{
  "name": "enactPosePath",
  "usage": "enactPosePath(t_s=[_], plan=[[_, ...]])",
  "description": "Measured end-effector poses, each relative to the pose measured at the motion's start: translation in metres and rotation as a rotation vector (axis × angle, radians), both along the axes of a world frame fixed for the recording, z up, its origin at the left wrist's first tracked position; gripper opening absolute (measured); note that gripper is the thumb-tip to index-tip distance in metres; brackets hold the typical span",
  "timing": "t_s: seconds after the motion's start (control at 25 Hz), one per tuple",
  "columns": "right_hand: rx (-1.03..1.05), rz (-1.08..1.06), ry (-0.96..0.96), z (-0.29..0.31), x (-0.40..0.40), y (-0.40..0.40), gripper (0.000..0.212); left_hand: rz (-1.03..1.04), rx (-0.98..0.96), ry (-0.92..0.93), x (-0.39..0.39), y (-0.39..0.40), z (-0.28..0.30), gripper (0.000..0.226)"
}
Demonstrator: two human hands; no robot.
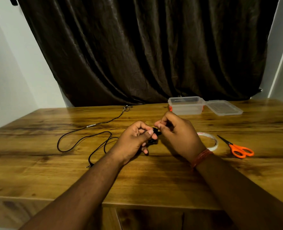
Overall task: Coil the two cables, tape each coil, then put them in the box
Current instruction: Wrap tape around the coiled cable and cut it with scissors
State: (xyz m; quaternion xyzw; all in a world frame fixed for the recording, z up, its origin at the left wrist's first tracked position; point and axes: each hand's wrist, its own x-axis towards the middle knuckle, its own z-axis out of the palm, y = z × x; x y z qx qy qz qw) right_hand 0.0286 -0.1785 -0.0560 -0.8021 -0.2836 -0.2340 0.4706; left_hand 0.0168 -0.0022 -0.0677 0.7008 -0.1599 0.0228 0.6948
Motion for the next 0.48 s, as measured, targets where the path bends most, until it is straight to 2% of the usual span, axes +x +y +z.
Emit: enactPosePath(t_s=[0.2,0.48], plan=[[-0.184,0.032,-0.099,-0.0005,0.0025,-0.0031,0.009,0.007,0.005,-0.004,0.0009,0.0012,-0.0004,0.003],[-0.322,0.055,-0.188,-0.0007,0.0039,-0.0041,0.009,0.012,0.001,-0.003,0.0024,0.0025,-0.0026,0.004]])
